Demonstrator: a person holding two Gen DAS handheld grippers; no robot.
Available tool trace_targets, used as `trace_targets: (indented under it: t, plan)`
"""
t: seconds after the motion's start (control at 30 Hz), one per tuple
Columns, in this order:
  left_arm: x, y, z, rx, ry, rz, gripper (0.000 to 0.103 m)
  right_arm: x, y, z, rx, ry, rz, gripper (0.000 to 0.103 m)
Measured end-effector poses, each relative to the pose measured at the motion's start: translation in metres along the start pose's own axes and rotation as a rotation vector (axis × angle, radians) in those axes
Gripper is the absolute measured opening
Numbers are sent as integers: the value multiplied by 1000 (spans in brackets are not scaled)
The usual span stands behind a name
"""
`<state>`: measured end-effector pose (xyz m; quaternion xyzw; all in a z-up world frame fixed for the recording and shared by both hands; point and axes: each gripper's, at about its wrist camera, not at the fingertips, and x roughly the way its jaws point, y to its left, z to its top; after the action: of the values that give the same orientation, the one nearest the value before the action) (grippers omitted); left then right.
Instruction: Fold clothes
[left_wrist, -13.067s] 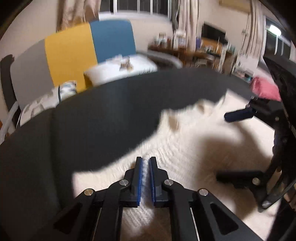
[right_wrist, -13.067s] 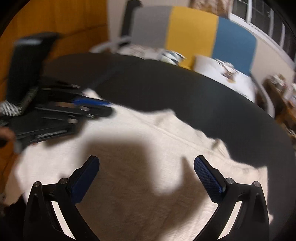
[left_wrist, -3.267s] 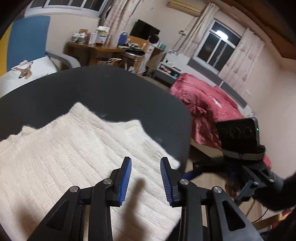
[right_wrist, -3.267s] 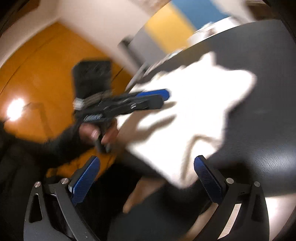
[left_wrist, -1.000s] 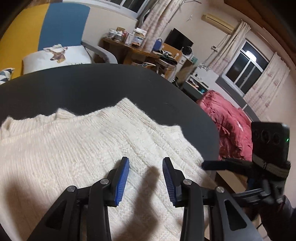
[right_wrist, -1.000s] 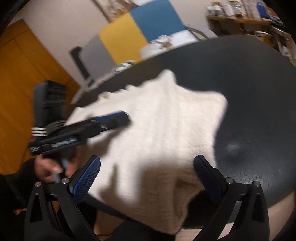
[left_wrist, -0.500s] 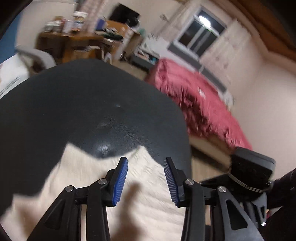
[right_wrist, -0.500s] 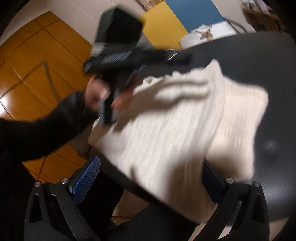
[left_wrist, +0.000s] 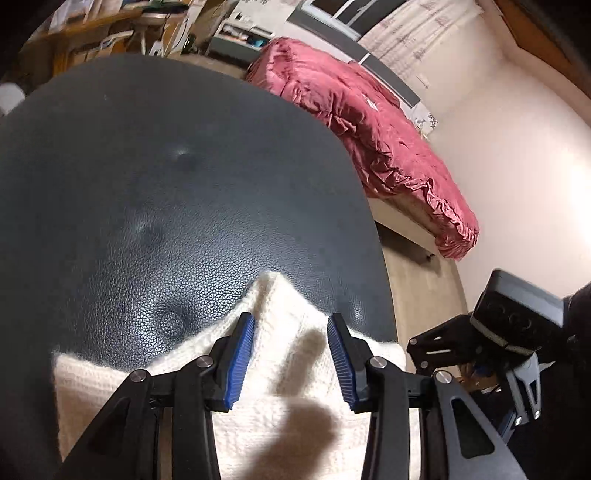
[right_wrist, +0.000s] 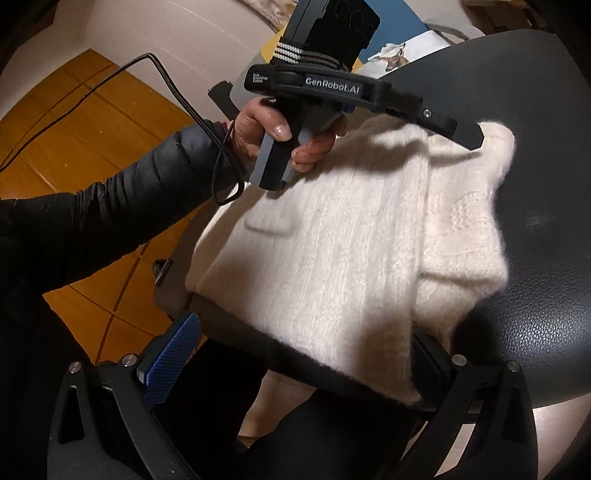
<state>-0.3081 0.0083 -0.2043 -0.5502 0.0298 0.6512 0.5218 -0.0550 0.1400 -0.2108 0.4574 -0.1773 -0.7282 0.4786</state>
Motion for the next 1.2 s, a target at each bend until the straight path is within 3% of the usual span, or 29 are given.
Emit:
trace_targets:
  t: [0.13, 0.17, 0.2, 0.23, 0.47, 0.53, 0.57, 0.7, 0.77, 0.9, 0.93, 1.0, 1.07, 1.13, 1.2]
  plan:
    - [5, -4, 1, 12, 4, -12, 35, 17, 7, 0, 0, -21, -17, 103]
    - [4, -8, 0, 24, -16, -3, 27, 19, 9, 1, -6, -29, -33, 103]
    - [2, -10, -1, 19, -57, 17, 11, 18, 9, 3, -11, -37, -48, 103]
    - [-1, -12, -2, 14, -98, 36, 6, 18, 10, 3, -15, -48, -65, 103]
    - [-31, 10, -23, -213, -370, 218, 0, 28, 18, 2, -35, -50, -162, 103]
    - [-39, 10, -28, -219, -405, 216, 0, 28, 22, 3, -39, -40, -178, 103]
    - [-39, 9, -30, -218, -402, 233, 0, 26, 23, 4, -45, -38, -194, 103]
    - [-38, -4, -36, -216, -396, 186, 21, 18, 29, 7, -73, -32, -239, 103]
    - [-30, -12, -28, -162, -333, 184, 23, 12, 31, 10, -86, -42, -243, 103]
    - [2, -14, -18, -91, -122, 192, 31, 15, 34, 26, -126, -72, -257, 103]
    - [3, -15, -18, -81, -121, 197, 33, 16, 35, 31, -137, -80, -261, 103]
    - [4, -17, -18, -60, -120, 208, 32, 26, 34, 40, -146, -79, -258, 103]
    - [5, -19, -17, -39, -119, 218, 23, 42, 28, 44, -138, -47, -256, 103]
    - [4, -19, -18, -48, -142, 244, 6, 54, 19, 42, -110, 1, -296, 103]
    - [2, -17, -21, -78, -175, 278, 5, 57, 11, 33, -103, -6, -309, 102]
